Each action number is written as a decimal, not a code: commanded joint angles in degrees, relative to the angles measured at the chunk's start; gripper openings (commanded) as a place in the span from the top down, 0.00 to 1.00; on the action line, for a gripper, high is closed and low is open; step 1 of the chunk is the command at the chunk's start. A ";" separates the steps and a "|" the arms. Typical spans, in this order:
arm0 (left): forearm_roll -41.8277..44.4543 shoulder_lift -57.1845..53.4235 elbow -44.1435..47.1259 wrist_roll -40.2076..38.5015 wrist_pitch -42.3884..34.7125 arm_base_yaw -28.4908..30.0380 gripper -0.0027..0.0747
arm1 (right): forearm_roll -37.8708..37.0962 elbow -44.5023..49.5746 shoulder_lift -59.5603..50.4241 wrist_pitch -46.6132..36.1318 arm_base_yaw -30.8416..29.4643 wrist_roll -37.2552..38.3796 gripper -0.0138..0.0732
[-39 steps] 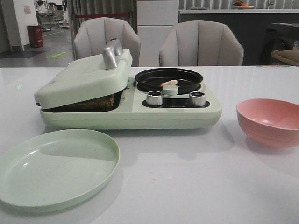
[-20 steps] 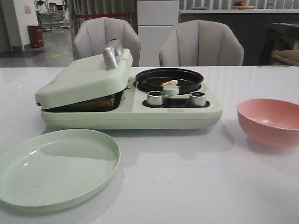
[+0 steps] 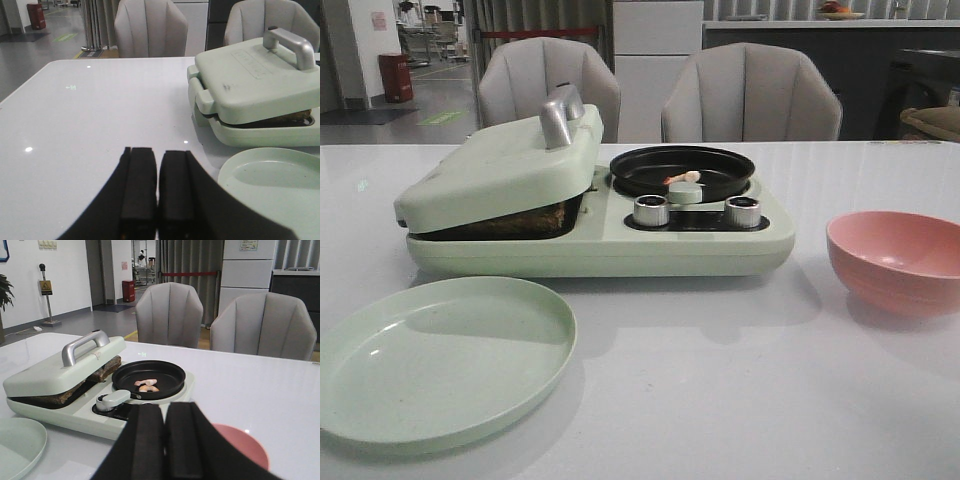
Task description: Make breakfast with bread and shrimp
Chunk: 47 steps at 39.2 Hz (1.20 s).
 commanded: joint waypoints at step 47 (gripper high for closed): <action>2.07 -0.88 1.24 -3.23 -10.89 -1.99 0.81 | -0.07 -1.63 0.48 -4.45 0.19 -0.29 0.68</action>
